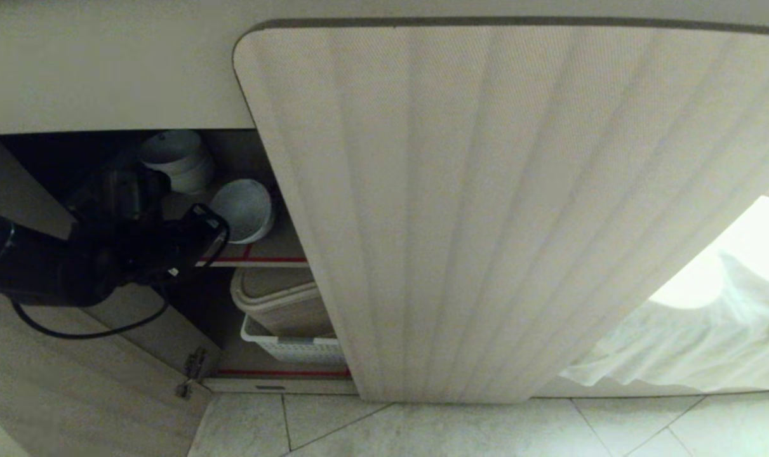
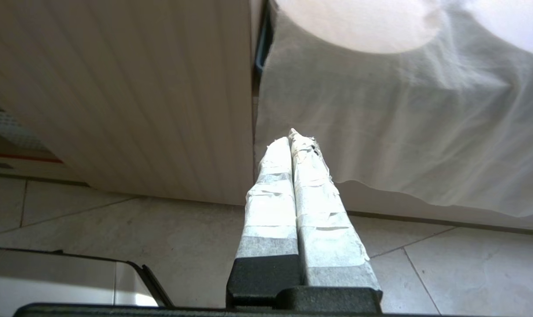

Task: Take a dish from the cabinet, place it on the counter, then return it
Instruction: Take the bowl from the cabinet

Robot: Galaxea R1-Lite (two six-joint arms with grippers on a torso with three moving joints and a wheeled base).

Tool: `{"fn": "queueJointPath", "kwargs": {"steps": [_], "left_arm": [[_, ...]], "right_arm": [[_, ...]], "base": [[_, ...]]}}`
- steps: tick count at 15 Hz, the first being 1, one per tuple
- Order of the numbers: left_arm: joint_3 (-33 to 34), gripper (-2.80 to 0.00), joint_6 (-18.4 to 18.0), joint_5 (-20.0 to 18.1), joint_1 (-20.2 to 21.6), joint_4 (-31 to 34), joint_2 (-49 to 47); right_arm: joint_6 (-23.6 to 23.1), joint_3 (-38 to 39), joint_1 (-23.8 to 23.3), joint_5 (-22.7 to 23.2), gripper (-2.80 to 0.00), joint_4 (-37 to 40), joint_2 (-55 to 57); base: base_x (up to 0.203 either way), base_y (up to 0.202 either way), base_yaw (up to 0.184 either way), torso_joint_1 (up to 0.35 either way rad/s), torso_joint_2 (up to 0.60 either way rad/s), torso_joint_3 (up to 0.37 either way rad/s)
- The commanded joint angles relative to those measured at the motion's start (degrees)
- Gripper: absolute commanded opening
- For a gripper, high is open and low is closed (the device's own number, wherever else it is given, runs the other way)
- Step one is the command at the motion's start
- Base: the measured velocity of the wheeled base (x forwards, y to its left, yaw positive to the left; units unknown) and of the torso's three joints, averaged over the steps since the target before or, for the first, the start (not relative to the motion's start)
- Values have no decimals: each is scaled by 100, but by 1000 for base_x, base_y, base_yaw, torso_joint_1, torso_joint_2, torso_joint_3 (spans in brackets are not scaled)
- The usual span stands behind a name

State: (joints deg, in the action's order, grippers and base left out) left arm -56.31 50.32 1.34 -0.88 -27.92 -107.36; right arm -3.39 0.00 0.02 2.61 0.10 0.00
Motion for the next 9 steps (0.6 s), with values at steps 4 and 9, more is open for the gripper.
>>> {"fn": "queueJointPath", "kwargs": {"steps": [4,9], "left_arm": [[23,-280,30,-2,0,-30,40],[153,-280,30,-2,-34,-20,179]], "right_arm": [[-4,0,6,3,-280,-1,0],[-4,0,-2,3,-280,-1,0]], "base": [[0,0,0,0,0,0],[0,0,0,0,0,0]]}}
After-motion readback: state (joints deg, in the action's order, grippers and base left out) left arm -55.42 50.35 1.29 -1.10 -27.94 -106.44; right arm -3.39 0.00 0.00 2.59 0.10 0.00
